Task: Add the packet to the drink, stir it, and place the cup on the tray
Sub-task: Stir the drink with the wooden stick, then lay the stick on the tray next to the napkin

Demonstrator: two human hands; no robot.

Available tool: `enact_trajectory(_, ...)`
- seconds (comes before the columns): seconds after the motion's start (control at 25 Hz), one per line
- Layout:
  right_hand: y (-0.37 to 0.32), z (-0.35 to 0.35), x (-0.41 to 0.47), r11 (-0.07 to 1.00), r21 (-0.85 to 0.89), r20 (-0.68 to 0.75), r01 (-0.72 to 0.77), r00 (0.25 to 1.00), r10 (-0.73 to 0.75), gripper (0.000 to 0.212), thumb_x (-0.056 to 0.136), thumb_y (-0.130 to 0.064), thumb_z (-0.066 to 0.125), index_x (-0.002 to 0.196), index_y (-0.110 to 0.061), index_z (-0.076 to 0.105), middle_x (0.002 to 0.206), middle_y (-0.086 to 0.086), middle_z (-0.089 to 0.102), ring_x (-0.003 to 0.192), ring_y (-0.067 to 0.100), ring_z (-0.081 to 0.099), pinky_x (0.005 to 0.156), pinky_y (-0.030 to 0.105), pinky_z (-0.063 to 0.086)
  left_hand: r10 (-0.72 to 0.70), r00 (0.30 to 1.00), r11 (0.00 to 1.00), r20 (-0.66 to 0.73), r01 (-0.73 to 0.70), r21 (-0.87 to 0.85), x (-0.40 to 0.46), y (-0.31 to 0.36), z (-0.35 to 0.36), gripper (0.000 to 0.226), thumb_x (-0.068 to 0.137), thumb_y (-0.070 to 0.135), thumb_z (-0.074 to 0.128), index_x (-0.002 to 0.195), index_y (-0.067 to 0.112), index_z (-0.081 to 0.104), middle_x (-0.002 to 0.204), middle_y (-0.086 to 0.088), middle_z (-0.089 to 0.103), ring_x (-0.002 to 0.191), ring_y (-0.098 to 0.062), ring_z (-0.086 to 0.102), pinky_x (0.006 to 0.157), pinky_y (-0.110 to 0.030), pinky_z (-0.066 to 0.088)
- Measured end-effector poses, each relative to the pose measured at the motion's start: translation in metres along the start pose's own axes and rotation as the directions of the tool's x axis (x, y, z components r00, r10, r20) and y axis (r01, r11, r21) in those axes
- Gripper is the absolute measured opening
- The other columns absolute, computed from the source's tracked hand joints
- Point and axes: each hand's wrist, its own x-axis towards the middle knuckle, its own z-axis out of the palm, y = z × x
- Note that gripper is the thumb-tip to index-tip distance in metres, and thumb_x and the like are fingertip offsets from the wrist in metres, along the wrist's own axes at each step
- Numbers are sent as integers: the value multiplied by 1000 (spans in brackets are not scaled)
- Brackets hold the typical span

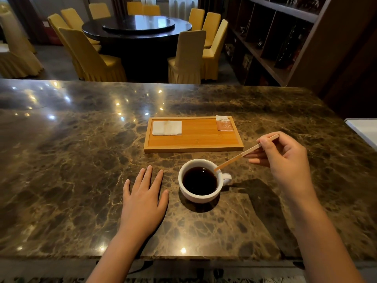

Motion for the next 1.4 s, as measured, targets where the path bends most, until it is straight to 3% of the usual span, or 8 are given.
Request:
enact_trajectory(0.36,1,25,47,882,322,187,-343,937,296,27,99,-16,40,92,-9,65,86,14,74,75,16,74,60,18,59,-8,1000,1000,-6,8,6,-1,1,0,62,83,53,9,140,30,16,150,-2,10,135,-13,-2,109,-48,0)
enact_trajectory(0.56,-1,74,92,993,94,236,75,967,-95,21,96,-14,47,99,-7,66,90,10,70,79,14,71,70,24,59,-9,1000,1000,-25,9,-7,-1,2,0,60,84,52,12,139,29,19,150,-3,13,133,-11,-3,107,-46,-1)
enact_trajectory(0.64,5,97,106,871,-89,321,484,842,-434,19,93,-11,51,101,-3,67,91,11,70,81,12,67,75,23,56,-12,999,1000,-37,11,-15,-1,2,-1,59,84,51,15,139,29,21,149,-3,15,133,-12,-1,107,-47,1)
enact_trajectory(0.72,16,117,114,578,-191,518,794,581,-628,21,92,-13,51,103,-2,66,93,15,70,84,18,65,74,24,52,-17,999,1000,-35,17,-18,-1,2,-1,58,85,51,16,139,30,20,149,-2,14,134,-13,-1,107,-47,0)
enact_trajectory(0.92,40,146,113,45,-119,826,992,124,-549,21,87,-10,58,105,0,62,91,19,68,72,27,65,53,33,56,-22,999,1000,-43,21,-13,-2,3,0,57,86,50,19,139,30,21,149,-2,16,135,-14,3,108,-49,4)
enact_trajectory(1.04,51,154,108,50,-118,859,992,128,-495,16,79,-9,69,94,-5,66,82,11,69,65,21,64,46,31,54,-27,999,1000,-46,27,-2,-1,2,1,55,87,49,22,138,30,23,148,-2,18,135,-15,4,107,-49,5)
enact_trajectory(1.2,59,158,111,-22,11,912,1000,-19,-409,23,82,-15,68,99,0,63,87,18,67,68,26,62,45,30,52,-36,998,999,-47,36,-2,-1,2,2,56,86,50,21,139,31,21,149,-1,17,135,-14,3,107,-49,3)
enact_trajectory(1.4,63,161,112,-8,14,931,1000,-16,-364,19,85,-19,62,93,-2,63,86,16,66,70,24,61,46,27,46,-34,999,999,-40,35,10,0,2,3,56,86,50,20,139,31,20,149,-2,16,135,-15,3,107,-48,3)
